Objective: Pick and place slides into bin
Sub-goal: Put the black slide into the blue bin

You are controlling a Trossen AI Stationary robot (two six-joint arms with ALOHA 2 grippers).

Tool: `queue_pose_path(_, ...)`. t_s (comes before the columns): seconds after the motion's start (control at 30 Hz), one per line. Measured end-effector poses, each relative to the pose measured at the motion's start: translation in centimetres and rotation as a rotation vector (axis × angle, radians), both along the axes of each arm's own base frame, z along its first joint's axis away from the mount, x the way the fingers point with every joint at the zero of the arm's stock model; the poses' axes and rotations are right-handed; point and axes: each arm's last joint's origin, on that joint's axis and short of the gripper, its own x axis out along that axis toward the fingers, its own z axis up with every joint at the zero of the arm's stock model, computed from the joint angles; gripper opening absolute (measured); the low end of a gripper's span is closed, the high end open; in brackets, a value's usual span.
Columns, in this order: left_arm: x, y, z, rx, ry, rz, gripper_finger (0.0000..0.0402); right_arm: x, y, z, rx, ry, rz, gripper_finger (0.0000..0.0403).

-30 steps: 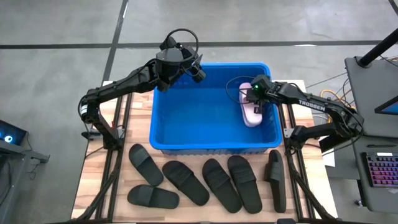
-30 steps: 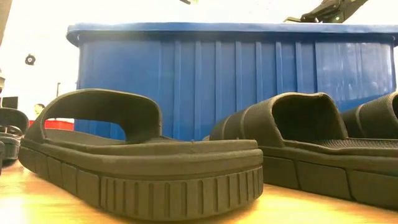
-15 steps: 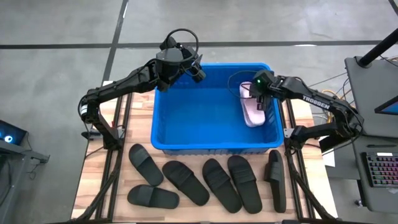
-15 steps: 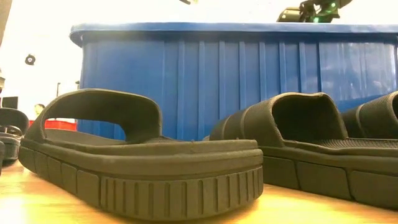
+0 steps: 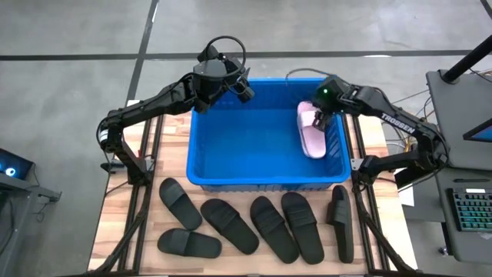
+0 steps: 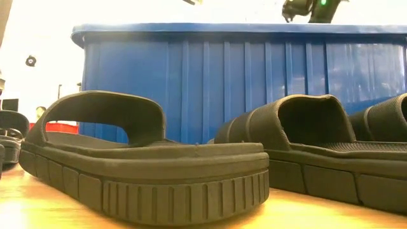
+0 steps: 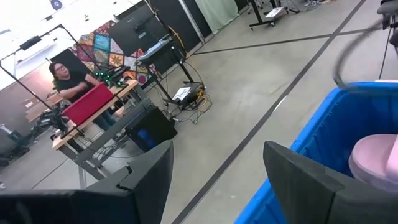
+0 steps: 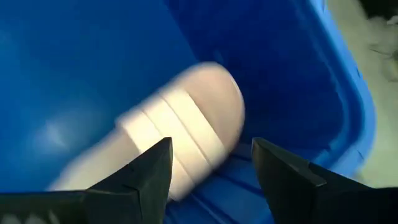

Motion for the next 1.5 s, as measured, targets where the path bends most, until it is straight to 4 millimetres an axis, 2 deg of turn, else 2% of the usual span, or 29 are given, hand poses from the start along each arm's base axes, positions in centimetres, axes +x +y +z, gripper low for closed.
queue_pose_path(0.17, 0.0, -0.3, 0.1, -0.039, -0.028, -0.104, 0.0234, 0.6, 0.4, 3.1, 0.061, -0.285, 0.075, 0.0210)
queue_pose_path(0.27, -0.3, -0.5, 0.2, -0.067, -0.036, -0.178, 0.0234, 0.9, 1.0, 5.2, 0.013, -0.502, 0.150, 0.0210)
queue_pose_path(0.4, -0.9, -0.9, 0.4, -0.094, -0.013, -0.252, 0.0234, 0.4, 2.1, 7.4, -0.036, -0.717, 0.157, 0.0210)
queue_pose_path(0.67, -4.2, -2.5, 1.6, -0.211, 0.001, -0.488, 0.0234, -1.3, 6.1, 10.2, 0.051, -0.980, 0.170, 0.0210)
queue_pose_path(0.8, -5.8, -3.2, 2.4, -0.258, -0.022, -0.589, 0.0234, -1.9, 8.1, 10.9, 0.145, -1.053, 0.190, 0.0210)
queue_pose_path(0.93, -7.1, -3.8, 2.4, -0.285, 0.008, -0.598, 0.0234, -2.0, 9.6, 11.1, 0.188, -1.090, 0.161, 0.0210)
queue_pose_path(1.2, -9.3, -5.2, 1.8, -0.393, 0.014, -0.633, 0.0234, -0.7, 11.2, 10.8, 0.194, -1.084, 0.132, 0.0210)
queue_pose_path(1.37, -9.7, -5.9, 0.8, -0.437, -0.053, -0.650, 0.0234, 0.9, 11.7, 10.6, 0.240, -1.056, 0.204, 0.0210)
queue_pose_path(1.5, -9.3, -6.1, -0.2, -0.454, -0.148, -0.658, 0.0234, 1.1, 11.8, 10.6, 0.254, -0.992, 0.236, 0.0210)
